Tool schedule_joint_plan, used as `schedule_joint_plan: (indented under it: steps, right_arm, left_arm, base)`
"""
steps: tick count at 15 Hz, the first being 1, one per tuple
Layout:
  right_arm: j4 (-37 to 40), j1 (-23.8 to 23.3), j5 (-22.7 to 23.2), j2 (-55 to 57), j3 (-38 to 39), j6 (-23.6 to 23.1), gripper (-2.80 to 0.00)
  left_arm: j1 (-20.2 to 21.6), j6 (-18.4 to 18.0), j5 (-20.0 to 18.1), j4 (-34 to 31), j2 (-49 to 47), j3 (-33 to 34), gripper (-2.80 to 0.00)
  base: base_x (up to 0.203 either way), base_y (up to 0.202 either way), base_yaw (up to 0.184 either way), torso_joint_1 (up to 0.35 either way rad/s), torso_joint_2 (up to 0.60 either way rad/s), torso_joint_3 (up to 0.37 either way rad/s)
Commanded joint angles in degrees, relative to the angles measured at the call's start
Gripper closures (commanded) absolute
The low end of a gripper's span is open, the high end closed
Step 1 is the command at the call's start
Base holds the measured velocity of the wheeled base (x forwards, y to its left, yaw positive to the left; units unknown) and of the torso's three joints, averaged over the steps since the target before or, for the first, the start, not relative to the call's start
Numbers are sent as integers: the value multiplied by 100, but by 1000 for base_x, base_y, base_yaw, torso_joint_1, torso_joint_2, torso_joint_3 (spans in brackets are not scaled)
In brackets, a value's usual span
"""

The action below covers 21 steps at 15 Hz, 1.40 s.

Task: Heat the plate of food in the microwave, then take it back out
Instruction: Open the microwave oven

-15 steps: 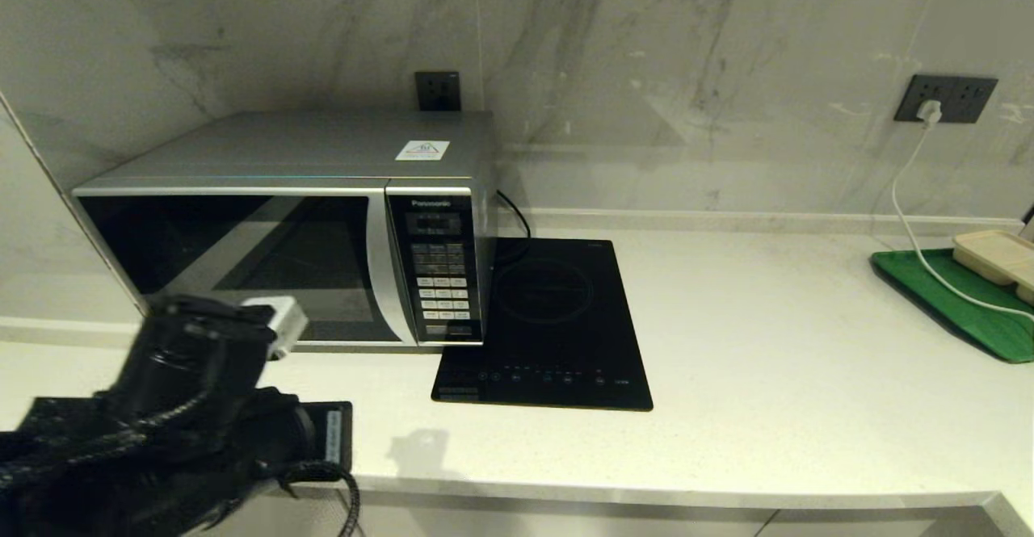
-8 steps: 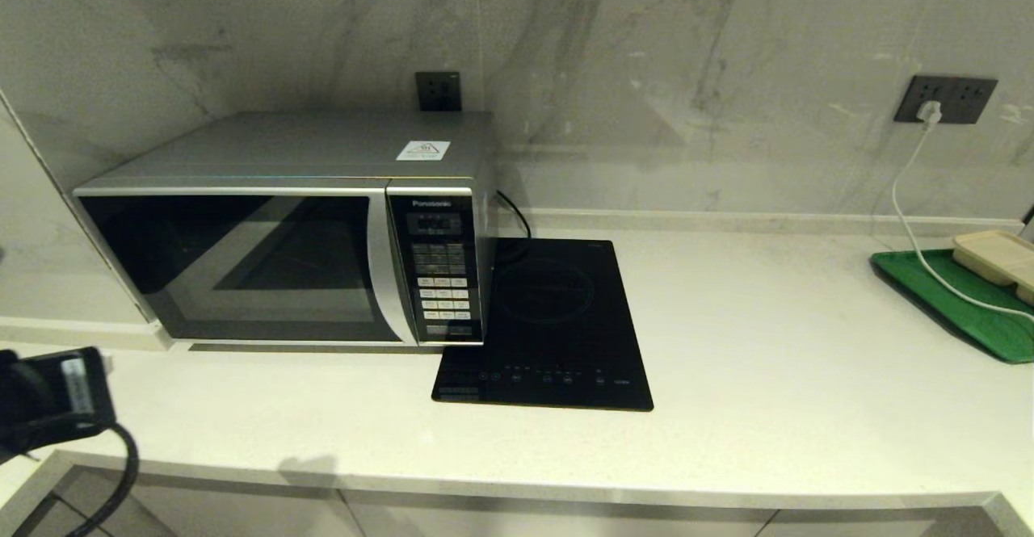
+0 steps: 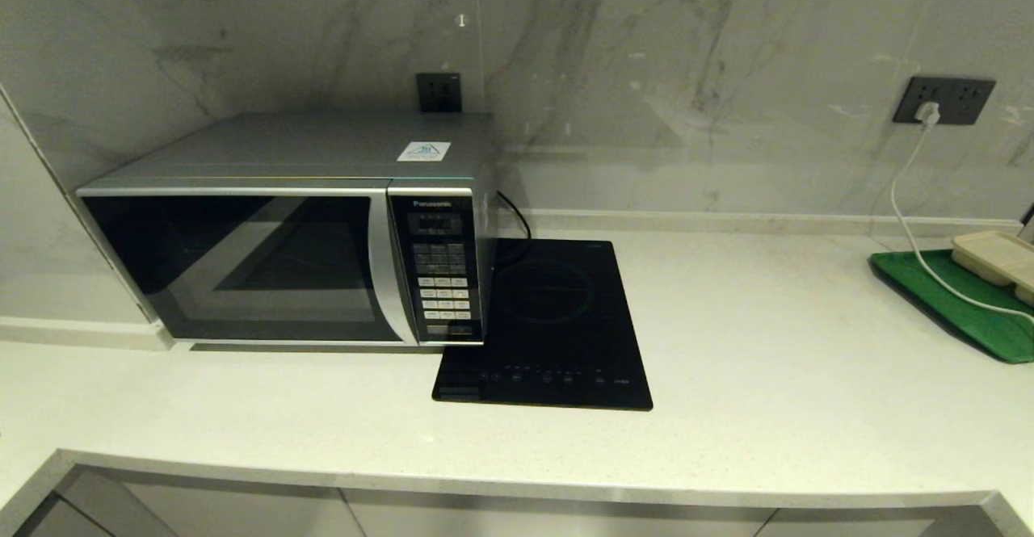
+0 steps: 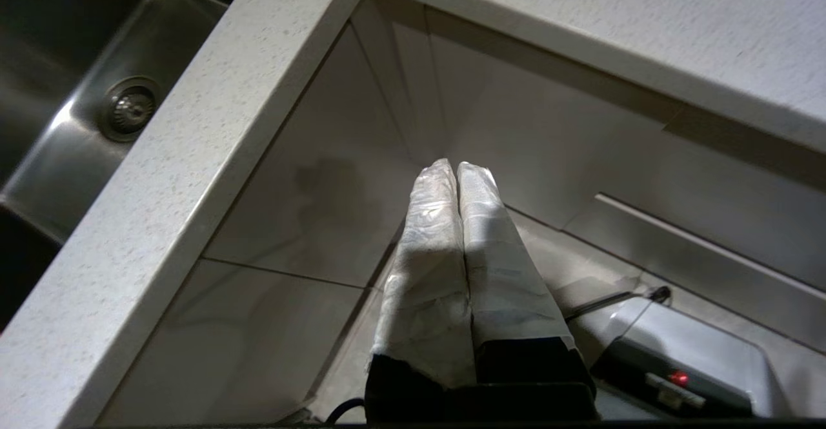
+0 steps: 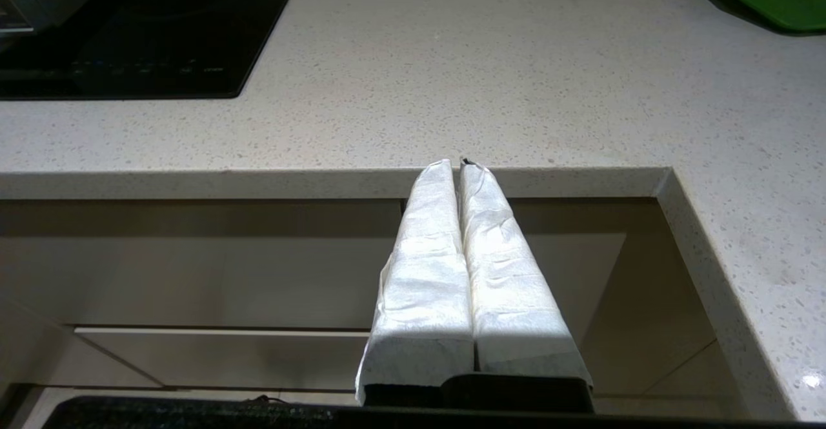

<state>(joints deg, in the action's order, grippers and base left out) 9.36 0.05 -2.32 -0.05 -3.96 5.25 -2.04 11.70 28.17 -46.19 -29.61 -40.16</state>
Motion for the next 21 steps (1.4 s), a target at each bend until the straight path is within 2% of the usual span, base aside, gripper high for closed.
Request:
schedule_joint_plan:
  steps: [1,2,4,5,6,7,9,10,12,14,16,18,21]
  right_arm:
    - [4,4,-5,5,1,2,0]
    - [4,-3,-6,5,1,2,0]
    - [4,4,-4,5,1,2,0]
    - [4,4,3,5,1,2,0]
    - [4,4,2,5,1,2,0]
    - [4,-2,-6,5,1,2,0]
    - [4,3,-6,5,1,2,0]
    - [4,4,-6,5,1,2,0]
    - [4,3,3,5,1,2,0]
    - [4,4,3,5,1,2,0]
    - [4,4,-5,5,1,2,0]
    - [4,4,-6,5,1,2,0]
    - [4,-5,-6,5,1,2,0]
  left_arm:
    - [280,-399,-177,-56,750,186,0]
    - [278,-605,-425,-53,1102,277,0]
    - [270,-1188,-1446,-43,1808,542,0]
    - [266,-1453,-1910,38,2079,847,0]
    - [262,-1604,-2162,321,2347,1279,0]
    - [258,-1692,-2275,767,2597,1794,0]
    - [247,-1763,-2404,2168,2860,2730,0]
    - [242,-1784,-2484,2503,2940,2984,0]
    - [244,-1740,-2700,2565,2970,3128,0]
    - [240,-1284,-2753,2546,2970,3154,0]
    - [244,-1344,-2745,2549,2968,3157,0]
    - [239,-1688,-2764,2571,2970,3199,0]
    - [239,-1607,-2790,2744,2970,3236,0]
  base:
    - [0,0,0,0,0,0]
    - [0,0,0,0,0,0]
    - [0,0,0,0,0,0]
    - [0,0,0,0,0,0]
    - [0,0,0,0,0,0]
    - [0,0,0,0,0,0]
    - [0,0,0,0,0,0]
    - [0,0,0,0,0,0]
    - [0,0,0,0,0,0]
    - [0,0,0,0,0,0]
    - [0,0,0,0,0,0]
    - [0,0,0,0,0,0]
    - [0,0,0,0,0,0]
